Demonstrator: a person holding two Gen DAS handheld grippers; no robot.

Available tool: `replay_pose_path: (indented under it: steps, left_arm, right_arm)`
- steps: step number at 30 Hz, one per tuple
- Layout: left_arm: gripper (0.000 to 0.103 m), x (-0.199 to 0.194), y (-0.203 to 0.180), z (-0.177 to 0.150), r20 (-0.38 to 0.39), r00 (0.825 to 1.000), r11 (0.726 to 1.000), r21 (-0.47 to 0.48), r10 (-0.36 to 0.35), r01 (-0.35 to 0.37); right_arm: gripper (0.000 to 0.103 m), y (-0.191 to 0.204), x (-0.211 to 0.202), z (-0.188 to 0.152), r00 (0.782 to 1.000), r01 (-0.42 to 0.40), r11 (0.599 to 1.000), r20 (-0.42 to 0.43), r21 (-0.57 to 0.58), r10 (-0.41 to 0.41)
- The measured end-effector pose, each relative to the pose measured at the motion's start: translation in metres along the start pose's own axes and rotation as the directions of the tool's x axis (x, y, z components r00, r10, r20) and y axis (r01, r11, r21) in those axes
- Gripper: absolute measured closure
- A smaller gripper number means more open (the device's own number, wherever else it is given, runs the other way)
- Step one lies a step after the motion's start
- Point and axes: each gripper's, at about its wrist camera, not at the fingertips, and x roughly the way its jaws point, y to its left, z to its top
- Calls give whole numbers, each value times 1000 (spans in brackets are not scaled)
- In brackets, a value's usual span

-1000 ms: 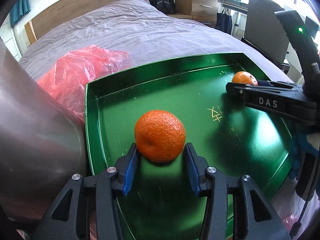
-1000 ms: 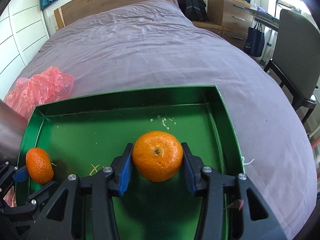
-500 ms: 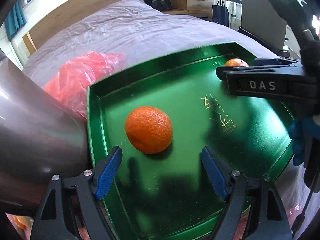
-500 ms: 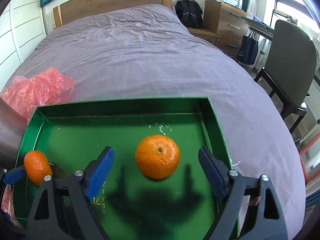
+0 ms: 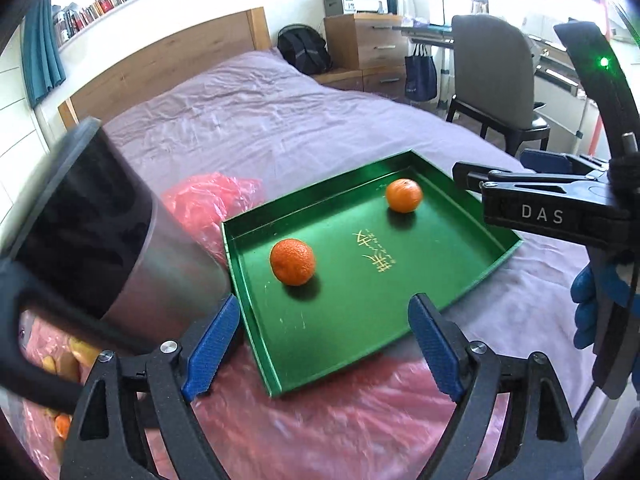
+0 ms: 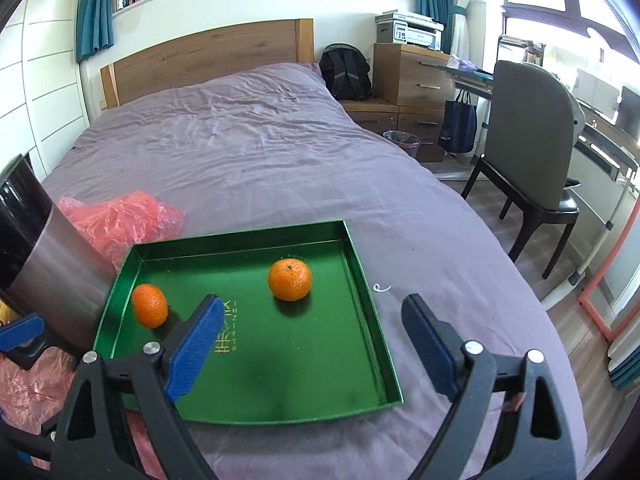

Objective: Organize fruits
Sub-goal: 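Open both tools to release the oranges into the green tray, then return both tools to the fruits on the pink sheet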

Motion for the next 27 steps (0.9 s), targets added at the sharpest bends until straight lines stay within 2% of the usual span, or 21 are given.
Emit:
replay_pose_path:
  steps: [6, 11, 15, 21, 27]
  left_arm:
    - [18, -59, 11, -29, 52, 999, 1000, 2, 13, -13]
    - [18, -95, 40, -61, 63, 997, 999, -1, 51, -51]
    - [18, -119, 76, -93, 55, 994, 996, -23, 89, -88]
    - [18, -135, 137, -138, 28, 988, 985, -86, 154, -151]
    - [18, -143, 214, -181, -8, 979, 956, -210, 206, -203]
  right_arm:
    - [0, 14, -65, -25, 995, -76, 996, 62, 56, 72]
    - [0, 49, -111, -45, 985, -148, 988, 99, 40, 144]
    - [0, 93, -135, -59, 973, -209, 978, 97, -24, 210]
    - [0, 171, -154, -79, 944, -315, 942, 61, -119, 324]
    - [0, 244, -152, -94, 913, -398, 896, 4, -198, 407]
